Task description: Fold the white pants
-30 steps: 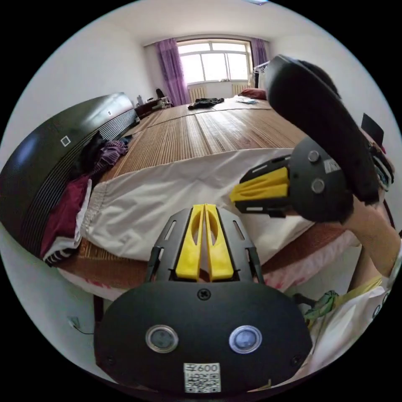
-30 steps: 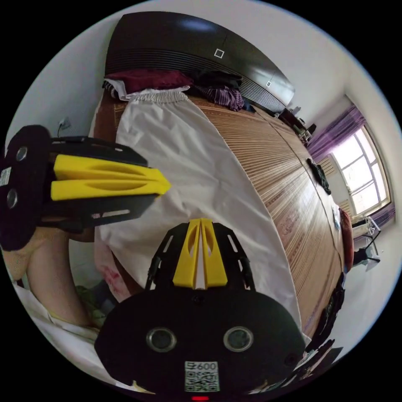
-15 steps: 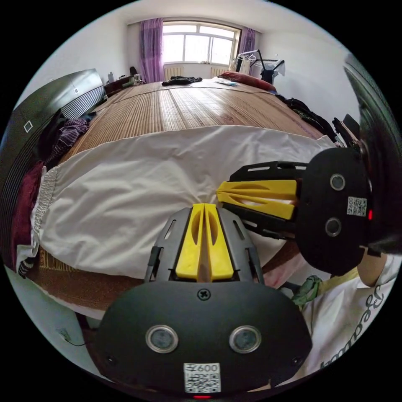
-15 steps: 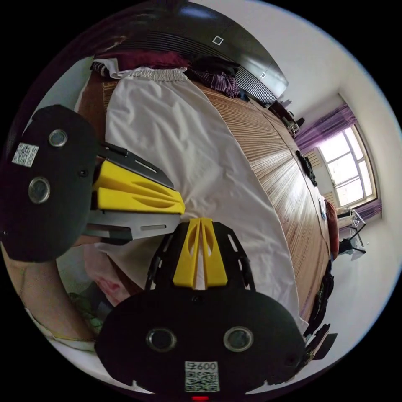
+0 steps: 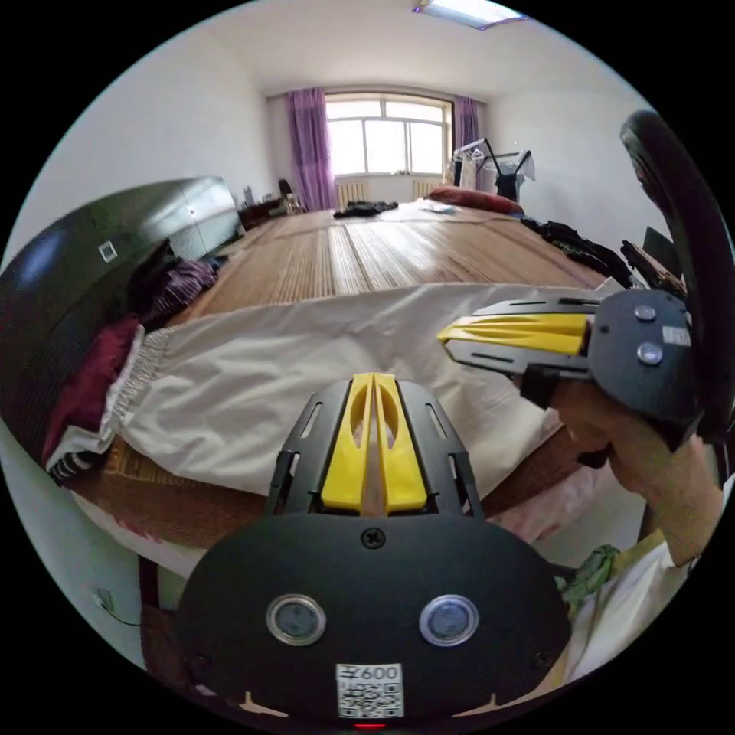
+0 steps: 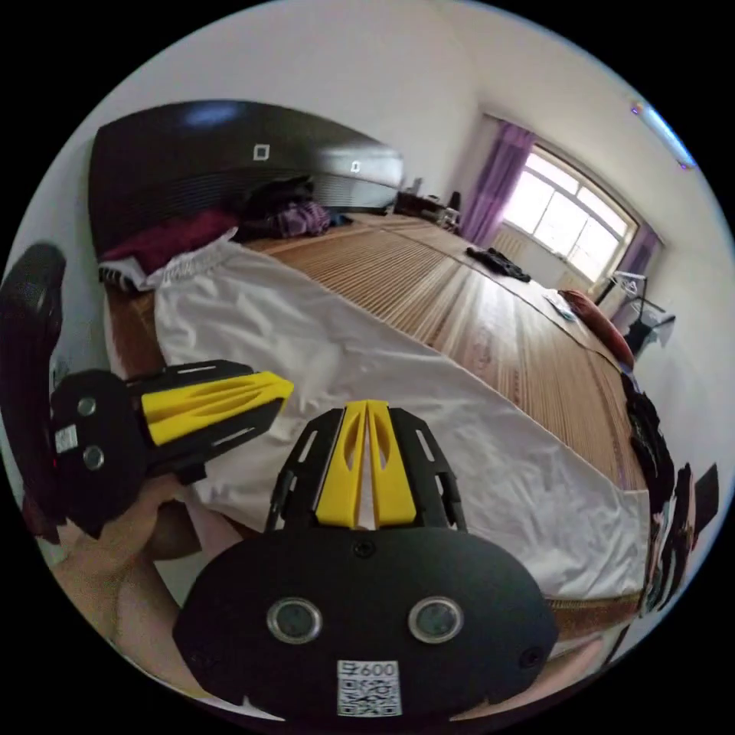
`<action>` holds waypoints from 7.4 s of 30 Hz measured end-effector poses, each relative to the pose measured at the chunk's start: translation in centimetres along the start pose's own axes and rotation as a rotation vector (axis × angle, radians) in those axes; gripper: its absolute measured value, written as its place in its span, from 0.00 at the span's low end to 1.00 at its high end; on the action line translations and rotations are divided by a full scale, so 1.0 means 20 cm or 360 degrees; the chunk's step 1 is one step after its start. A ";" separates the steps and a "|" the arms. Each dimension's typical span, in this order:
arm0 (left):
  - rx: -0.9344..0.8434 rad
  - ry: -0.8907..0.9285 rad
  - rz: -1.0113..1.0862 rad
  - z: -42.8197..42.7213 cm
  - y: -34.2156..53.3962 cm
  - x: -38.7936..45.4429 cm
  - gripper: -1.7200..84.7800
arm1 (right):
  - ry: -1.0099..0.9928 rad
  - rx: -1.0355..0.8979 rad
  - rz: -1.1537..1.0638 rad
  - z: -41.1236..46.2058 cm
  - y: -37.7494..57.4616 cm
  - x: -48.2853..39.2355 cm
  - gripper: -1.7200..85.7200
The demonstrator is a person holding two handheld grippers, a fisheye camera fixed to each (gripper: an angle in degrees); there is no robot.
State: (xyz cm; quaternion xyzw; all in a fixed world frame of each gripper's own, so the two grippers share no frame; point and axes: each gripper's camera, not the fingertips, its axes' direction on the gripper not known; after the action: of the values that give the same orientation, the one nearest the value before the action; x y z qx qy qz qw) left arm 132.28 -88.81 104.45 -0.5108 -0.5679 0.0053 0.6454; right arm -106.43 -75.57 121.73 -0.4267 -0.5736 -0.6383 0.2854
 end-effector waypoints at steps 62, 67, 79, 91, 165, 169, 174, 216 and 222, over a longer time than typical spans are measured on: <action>-0.0171 0.0070 -0.0023 0.89 0.01 -0.77 0.03 | 0.0958 -0.0068 0.1000 -1.83 -1.84 0.40 0.01; -0.0175 0.0051 -0.0006 1.01 0.07 -0.79 0.02 | 0.1018 -0.0085 0.1117 -1.99 -1.87 0.52 0.01; -0.0186 0.0041 0.0001 1.33 0.29 -0.85 0.02 | 0.1054 -0.0140 0.1201 -2.24 -1.98 0.58 0.01; -0.0249 0.0012 0.0040 1.64 0.57 -0.88 0.02 | 0.0726 -0.0403 0.0977 -2.14 -2.07 0.27 0.01; -0.0593 0.1058 0.0456 2.79 0.45 0.06 0.02 | 0.0169 -0.0382 0.0986 -2.57 -2.34 0.75 0.01; -0.0566 0.1029 0.0411 2.64 0.49 -0.01 0.02 | 0.0157 -0.0377 0.0984 -2.56 -2.34 0.79 0.01; -0.0511 0.1009 0.0358 2.49 0.51 -0.05 0.02 | 0.0143 -0.0372 0.0978 -2.56 -2.32 0.83 0.01; -0.0435 0.0679 0.0104 1.07 0.39 -0.04 0.02 | -0.0429 0.0065 -0.0125 -2.73 -1.83 0.06 0.01; -0.0486 0.0653 -0.0019 0.96 0.52 -0.09 0.02 | -0.0071 0.0121 -0.0419 -2.62 -1.77 -0.12 0.01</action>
State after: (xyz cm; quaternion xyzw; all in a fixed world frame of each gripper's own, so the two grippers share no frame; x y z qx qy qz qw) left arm 123.40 -72.41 93.01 -0.5893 -0.4223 -0.1882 0.6625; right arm -146.91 -120.66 103.59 -0.3509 -0.6547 -0.6383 0.2023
